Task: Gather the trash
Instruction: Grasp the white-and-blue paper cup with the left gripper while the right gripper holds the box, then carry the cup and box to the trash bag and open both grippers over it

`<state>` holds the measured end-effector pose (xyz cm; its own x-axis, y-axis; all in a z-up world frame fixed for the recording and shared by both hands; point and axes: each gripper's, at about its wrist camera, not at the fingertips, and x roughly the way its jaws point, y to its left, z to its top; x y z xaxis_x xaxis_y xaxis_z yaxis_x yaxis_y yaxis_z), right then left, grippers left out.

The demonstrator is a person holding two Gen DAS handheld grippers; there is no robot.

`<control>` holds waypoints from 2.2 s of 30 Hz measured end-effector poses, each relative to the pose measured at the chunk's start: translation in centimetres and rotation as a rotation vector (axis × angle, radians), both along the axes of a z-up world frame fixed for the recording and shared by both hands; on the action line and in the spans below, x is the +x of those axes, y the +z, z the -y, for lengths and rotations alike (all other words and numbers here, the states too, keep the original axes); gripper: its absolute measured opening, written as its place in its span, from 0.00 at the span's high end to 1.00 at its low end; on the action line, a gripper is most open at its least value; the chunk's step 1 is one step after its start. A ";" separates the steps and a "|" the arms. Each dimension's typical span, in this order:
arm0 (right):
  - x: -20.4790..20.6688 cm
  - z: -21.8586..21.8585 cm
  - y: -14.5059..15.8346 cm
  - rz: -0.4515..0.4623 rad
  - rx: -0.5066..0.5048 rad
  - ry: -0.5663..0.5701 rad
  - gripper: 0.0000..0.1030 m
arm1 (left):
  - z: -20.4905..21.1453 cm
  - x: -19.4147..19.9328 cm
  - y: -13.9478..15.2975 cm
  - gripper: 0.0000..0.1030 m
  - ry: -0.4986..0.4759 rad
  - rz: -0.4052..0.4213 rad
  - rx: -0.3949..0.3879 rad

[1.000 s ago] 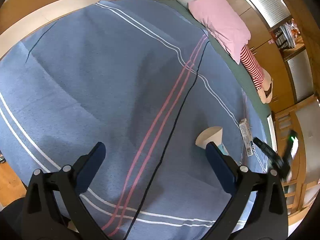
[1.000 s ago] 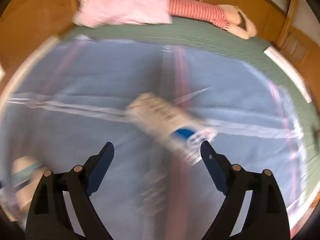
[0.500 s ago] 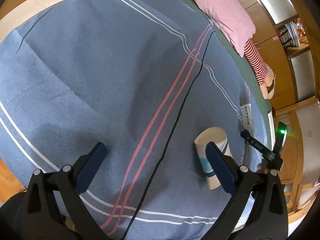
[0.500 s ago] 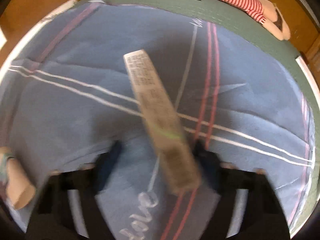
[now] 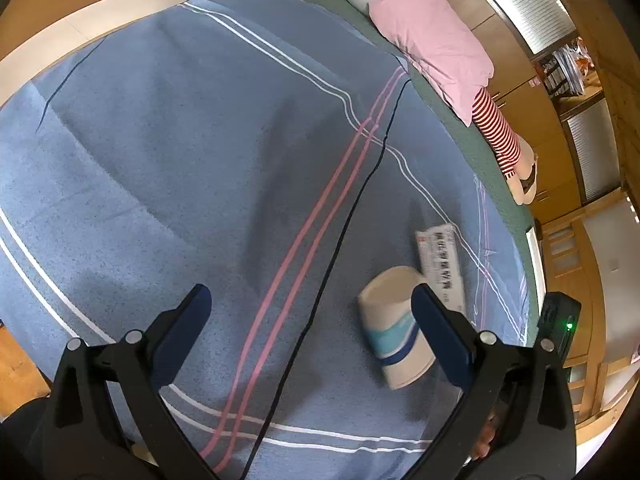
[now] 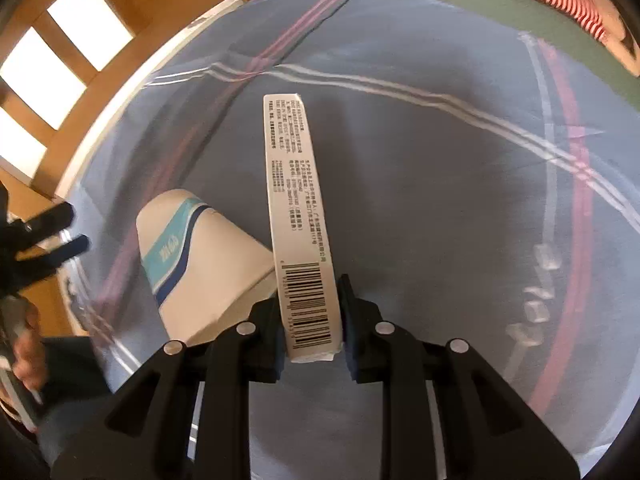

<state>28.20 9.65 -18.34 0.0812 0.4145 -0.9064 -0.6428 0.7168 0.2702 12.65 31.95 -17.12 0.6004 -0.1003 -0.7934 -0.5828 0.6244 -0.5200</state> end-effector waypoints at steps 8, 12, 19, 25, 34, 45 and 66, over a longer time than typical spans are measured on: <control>-4.5 -3.7 0.0 -0.093 0.065 0.143 0.77 | -0.7 -0.4 -0.6 0.03 0.019 -0.010 -0.033; -5.6 -2.2 -0.1 -0.061 0.066 0.080 0.77 | -0.7 -0.1 -0.8 0.03 0.005 -0.022 -0.043; -7.3 4.2 1.3 0.036 0.075 -0.146 0.77 | 0.1 1.4 -2.6 0.04 -0.142 -0.089 -0.096; -9.2 9.3 2.3 0.048 0.147 -0.271 0.77 | 2.0 2.6 -2.7 0.04 -0.256 -0.097 -0.057; -11.3 12.6 3.4 0.087 0.167 -0.344 0.77 | 7.1 6.8 -2.7 0.32 -0.517 -0.074 0.181; -14.6 20.5 7.9 0.222 0.206 -0.431 0.77 | 14.6 0.6 9.3 0.57 -0.574 0.227 0.637; -25.0 32.6 13.7 0.320 0.063 -0.415 0.77 | 34.1 -12.2 16.2 0.56 -0.803 0.428 0.630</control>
